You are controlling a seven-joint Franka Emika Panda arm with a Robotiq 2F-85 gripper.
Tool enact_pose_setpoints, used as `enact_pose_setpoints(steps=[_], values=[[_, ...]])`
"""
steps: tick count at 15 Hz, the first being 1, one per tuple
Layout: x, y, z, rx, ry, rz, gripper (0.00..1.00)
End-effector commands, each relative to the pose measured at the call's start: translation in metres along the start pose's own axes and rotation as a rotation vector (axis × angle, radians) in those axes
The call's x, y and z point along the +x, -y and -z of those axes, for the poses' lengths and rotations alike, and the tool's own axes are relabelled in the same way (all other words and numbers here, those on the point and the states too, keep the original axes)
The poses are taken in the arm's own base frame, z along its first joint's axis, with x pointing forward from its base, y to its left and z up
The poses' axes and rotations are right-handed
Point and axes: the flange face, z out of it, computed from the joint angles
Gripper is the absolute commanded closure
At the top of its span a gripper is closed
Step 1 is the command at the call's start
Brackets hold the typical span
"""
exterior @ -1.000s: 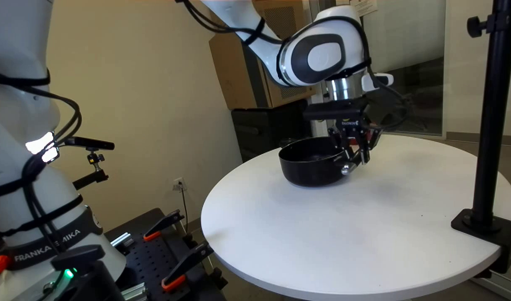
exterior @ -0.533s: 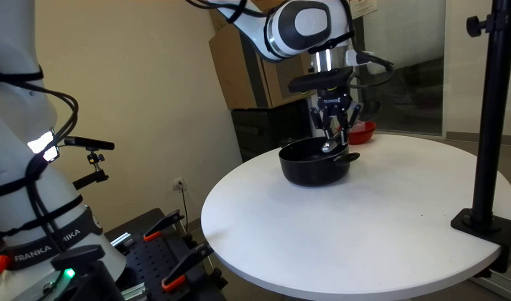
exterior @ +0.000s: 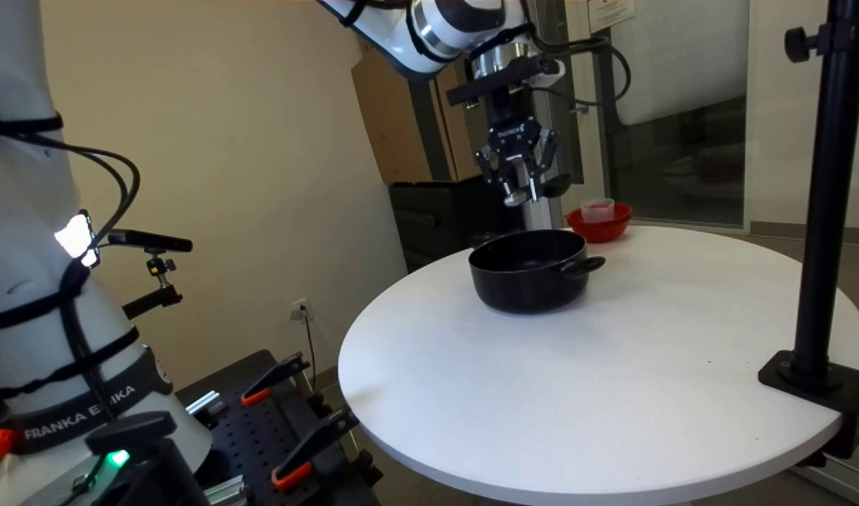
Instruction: Use the spoon to mix the contents of the pot then put it back on the table
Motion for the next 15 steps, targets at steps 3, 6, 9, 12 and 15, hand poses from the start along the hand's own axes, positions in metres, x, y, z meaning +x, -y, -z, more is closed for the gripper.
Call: enact_pose_setpoints(steps=[3,6,9,12,15], values=[[0.014,0.040,0.037,-0.221,0.178,0.138,0.92],[0.026,0.053,0.029,-0.357,0.262,0.208,0.92],[0.042,0.057,0.007,-0.489,0.350,0.260,0.92],[0.058,0.064,-0.025,-0.620,0.428,0.320,0.92],[0.072,0.077,-0.053,-0.753,0.493,0.385,0.92]])
